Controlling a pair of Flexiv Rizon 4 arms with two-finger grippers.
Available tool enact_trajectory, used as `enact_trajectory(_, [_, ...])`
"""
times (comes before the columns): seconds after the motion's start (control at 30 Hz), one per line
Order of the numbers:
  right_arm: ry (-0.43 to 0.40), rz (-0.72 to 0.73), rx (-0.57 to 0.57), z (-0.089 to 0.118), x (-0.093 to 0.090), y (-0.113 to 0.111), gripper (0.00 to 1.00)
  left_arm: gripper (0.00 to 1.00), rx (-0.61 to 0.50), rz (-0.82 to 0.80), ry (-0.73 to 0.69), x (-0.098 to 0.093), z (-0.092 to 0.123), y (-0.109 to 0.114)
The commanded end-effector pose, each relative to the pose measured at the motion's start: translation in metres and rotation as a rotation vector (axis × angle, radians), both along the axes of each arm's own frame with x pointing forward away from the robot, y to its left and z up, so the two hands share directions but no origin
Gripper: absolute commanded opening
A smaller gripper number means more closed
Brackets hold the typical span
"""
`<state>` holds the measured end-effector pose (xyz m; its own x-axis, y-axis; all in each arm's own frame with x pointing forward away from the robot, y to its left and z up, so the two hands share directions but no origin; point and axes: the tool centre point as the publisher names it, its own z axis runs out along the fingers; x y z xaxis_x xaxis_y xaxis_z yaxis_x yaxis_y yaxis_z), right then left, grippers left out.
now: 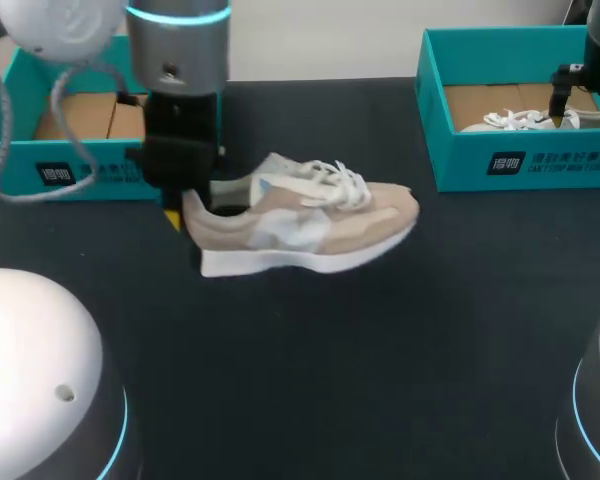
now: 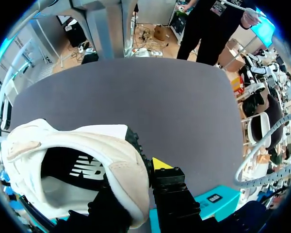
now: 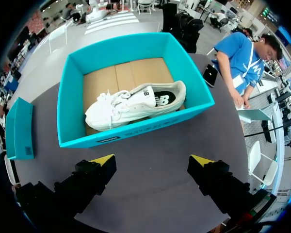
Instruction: Take the shoe out of the shoebox, open the shoe tongue, remove and reinsert the insole, then place the shoe into the shoebox
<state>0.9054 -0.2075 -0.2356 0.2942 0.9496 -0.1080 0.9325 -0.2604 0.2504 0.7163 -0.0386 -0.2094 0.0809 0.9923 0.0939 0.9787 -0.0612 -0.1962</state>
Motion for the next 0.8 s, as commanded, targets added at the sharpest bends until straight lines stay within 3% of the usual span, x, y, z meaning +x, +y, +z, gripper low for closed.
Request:
enact_trajectory(0.03, [-0.002,0.0,0.001,0.0,0.0,0.0,1.0,0.0,0.012,0.006,-0.013,-0.011,-0.019,-0.026])
enact_trajectory(0.23, [-0.002,0.0,0.001,0.0,0.0,0.0,1.0,0.0,0.008,0.072,-0.078,-0.02,-0.046,-0.039])
enact_trajectory(0.8, [-0.002,0.0,0.001,0.0,0.0,0.0,1.0,0.0,0.111,0.152,-0.1,-0.019,-0.139,-0.027])
